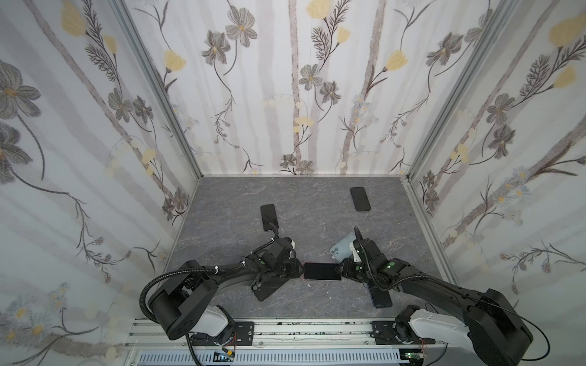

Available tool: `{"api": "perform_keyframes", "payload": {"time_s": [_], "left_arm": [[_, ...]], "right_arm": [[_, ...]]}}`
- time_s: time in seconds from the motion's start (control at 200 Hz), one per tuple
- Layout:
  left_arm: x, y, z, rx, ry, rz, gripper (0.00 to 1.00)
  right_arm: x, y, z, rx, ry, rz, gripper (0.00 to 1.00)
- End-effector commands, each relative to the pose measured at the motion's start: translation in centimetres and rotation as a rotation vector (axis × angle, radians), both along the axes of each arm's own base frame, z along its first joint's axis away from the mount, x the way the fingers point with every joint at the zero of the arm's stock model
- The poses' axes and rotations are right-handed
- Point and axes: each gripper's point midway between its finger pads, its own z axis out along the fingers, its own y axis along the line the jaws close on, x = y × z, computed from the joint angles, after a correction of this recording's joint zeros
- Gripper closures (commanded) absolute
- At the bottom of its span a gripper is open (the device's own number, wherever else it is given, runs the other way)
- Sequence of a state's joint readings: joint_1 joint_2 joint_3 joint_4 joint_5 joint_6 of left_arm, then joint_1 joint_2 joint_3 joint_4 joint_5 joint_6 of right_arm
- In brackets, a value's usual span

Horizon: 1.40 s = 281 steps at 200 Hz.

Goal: Put the phone into the phone case
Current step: 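Press the phone down into the pink case with both grippers, then push the phone edges into the case rim with both grippers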

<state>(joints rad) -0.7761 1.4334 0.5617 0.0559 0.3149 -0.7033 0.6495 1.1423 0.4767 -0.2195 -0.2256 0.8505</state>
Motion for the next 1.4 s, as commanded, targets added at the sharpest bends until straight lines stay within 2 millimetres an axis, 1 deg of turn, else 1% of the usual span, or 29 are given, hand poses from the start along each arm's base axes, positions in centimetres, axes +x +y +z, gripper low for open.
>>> {"api": "perform_keyframes", "payload": {"time_s": [0.0, 0.32, 0.36, 0.46, 0.525, 0.814, 0.889, 0.974, 1.029, 1.149, 1.259, 1.399], "left_arm": [[0.3, -0.3, 0.1, 0.004, -0.01, -0.013, 0.6], [0.0, -0.9, -0.6, -0.001, 0.024, -0.037, 0.62], [-0.2, -1.0, -0.7, -0.005, 0.031, -0.044, 0.65], [-0.4, -0.9, -1.1, 0.0, 0.045, -0.049, 0.67], [-0.5, -0.8, -1.4, 0.004, 0.05, -0.05, 0.71], [-0.3, -0.8, -2.0, 0.015, 0.051, -0.039, 0.82], [-0.2, -0.7, -2.1, 0.019, 0.048, -0.032, 0.82], [-0.2, -0.8, -1.9, 0.015, 0.046, -0.033, 0.74], [-0.3, -0.9, -1.8, 0.009, 0.051, -0.037, 0.72], [-0.7, -1.0, -1.6, -0.007, 0.066, -0.044, 0.72], [-0.9, -1.2, -1.4, -0.023, 0.073, -0.047, 0.72], [-0.9, -1.1, -1.4, -0.019, 0.067, -0.044, 0.76]], "right_arm": [[-0.2, -1.0, -0.7, -0.052, -0.001, -0.006, 0.58], [-0.5, 0.1, -1.7, -0.007, 0.029, 0.028, 0.61], [-0.5, 0.3, -1.8, 0.001, 0.033, 0.03, 0.61], [-0.5, 0.7, -1.7, 0.03, 0.033, 0.035, 0.63], [-0.5, 1.1, -1.6, 0.049, 0.033, 0.043, 0.64], [-0.5, 1.4, -1.2, 0.073, 0.03, 0.037, 0.69], [-0.6, 1.4, -1.2, 0.076, 0.031, 0.033, 0.71], [-0.7, 1.5, -1.2, 0.085, 0.032, 0.029, 0.74], [-0.6, 1.7, -1.1, 0.097, 0.028, 0.026, 0.76], [-0.6, 1.9, -0.9, 0.11, 0.023, 0.021, 0.8], [-0.6, 2.0, -1.0, 0.106, 0.022, 0.018, 0.8], [-1.0, 1.9, -1.4, 0.09, 0.033, 0.021, 0.8]]}}
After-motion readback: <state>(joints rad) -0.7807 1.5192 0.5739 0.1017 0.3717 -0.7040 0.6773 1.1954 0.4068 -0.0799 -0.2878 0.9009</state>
